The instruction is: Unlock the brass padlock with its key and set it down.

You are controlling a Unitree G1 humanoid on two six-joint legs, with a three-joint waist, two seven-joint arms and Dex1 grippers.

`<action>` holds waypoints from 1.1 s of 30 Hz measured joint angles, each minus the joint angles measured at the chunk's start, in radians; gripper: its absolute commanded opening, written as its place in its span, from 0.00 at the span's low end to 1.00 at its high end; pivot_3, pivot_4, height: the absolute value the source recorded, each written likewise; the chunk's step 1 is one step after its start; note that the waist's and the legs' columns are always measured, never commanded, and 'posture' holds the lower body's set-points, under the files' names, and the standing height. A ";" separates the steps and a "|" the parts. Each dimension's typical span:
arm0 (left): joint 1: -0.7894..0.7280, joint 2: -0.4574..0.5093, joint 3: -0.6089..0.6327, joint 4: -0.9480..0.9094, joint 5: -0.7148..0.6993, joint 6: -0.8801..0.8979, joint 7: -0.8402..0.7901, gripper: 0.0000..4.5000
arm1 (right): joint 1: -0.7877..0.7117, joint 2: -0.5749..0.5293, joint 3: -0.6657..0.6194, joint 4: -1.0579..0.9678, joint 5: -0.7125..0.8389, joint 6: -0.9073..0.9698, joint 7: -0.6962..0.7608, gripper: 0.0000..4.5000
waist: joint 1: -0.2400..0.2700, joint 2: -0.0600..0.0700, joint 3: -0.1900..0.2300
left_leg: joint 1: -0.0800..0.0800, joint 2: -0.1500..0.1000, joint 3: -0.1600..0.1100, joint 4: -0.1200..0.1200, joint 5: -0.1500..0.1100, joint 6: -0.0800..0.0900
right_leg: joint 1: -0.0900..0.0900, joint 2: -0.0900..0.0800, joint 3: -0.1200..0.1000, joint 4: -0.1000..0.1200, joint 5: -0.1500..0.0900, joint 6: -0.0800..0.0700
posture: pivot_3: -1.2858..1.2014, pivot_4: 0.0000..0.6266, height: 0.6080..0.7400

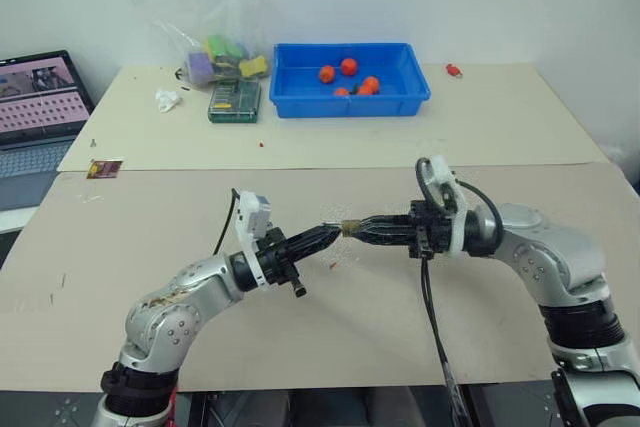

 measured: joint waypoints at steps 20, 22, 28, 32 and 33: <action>-0.008 -0.007 -0.001 -0.002 -0.026 0.034 0.012 0.02 | 0.024 -0.006 -0.005 -0.061 0.030 0.024 0.005 0.05 | 0.001 0.000 0.000 | 0.000 0.000 0.000 0.000 0.000 0.000 | 0.000 0.000 0.000 0.000 0.000 0.000 | 0.52 0.24 1.00; -0.010 -0.007 0.000 -0.003 -0.028 0.035 0.014 0.02 | 0.043 -0.013 -0.010 -0.071 0.035 0.029 0.005 0.05 | 0.001 0.000 0.000 | 0.000 0.000 0.000 0.000 0.000 0.000 | 0.000 0.000 0.000 -0.001 0.000 0.000 | 0.52 0.24 1.00; -0.019 -0.010 0.000 -0.003 -0.034 0.036 0.022 0.02 | 0.080 -0.036 -0.024 -0.091 0.059 0.033 0.016 0.05 | 0.001 0.000 0.000 | 0.000 0.000 0.000 0.000 0.000 0.000 | 0.000 0.000 0.000 -0.001 0.000 0.000 | 0.52 0.24 1.00; -0.021 -0.011 -0.001 -0.003 -0.033 0.037 0.029 0.02 | 0.085 -0.036 -0.024 -0.088 0.050 0.026 0.018 0.05 | 0.001 0.000 0.000 | 0.000 0.000 0.000 0.000 0.000 0.000 | 0.000 0.000 0.000 -0.001 0.000 0.000 | 0.52 0.24 1.00; -0.023 -0.011 -0.001 -0.003 -0.033 0.037 0.032 0.02 | 0.085 -0.036 -0.024 -0.084 0.047 0.024 0.018 0.05 | 0.001 0.000 0.000 | 0.000 0.000 0.000 0.000 0.000 0.000 | 0.000 0.000 0.000 -0.001 0.000 0.000 | 0.52 0.24 1.00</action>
